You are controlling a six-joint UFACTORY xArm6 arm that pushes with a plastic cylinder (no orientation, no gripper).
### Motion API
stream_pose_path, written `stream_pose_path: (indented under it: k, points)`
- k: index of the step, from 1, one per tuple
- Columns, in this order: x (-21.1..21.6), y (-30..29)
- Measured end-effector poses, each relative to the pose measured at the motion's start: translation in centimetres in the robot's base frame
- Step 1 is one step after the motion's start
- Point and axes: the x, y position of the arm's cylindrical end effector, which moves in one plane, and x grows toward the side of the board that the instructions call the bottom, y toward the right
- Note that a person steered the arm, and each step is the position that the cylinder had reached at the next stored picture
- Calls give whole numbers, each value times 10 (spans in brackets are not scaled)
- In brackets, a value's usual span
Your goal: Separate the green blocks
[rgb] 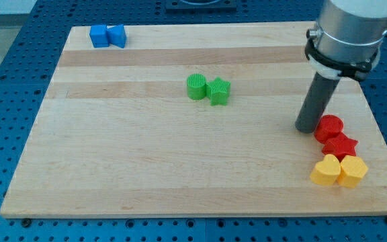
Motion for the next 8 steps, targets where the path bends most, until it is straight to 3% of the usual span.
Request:
stream_pose_path:
  k: [2,3,5,8]
  points:
    - [-102,-12]
    - [-136,-54]
    - [-143,-158]
    - [-84,-169]
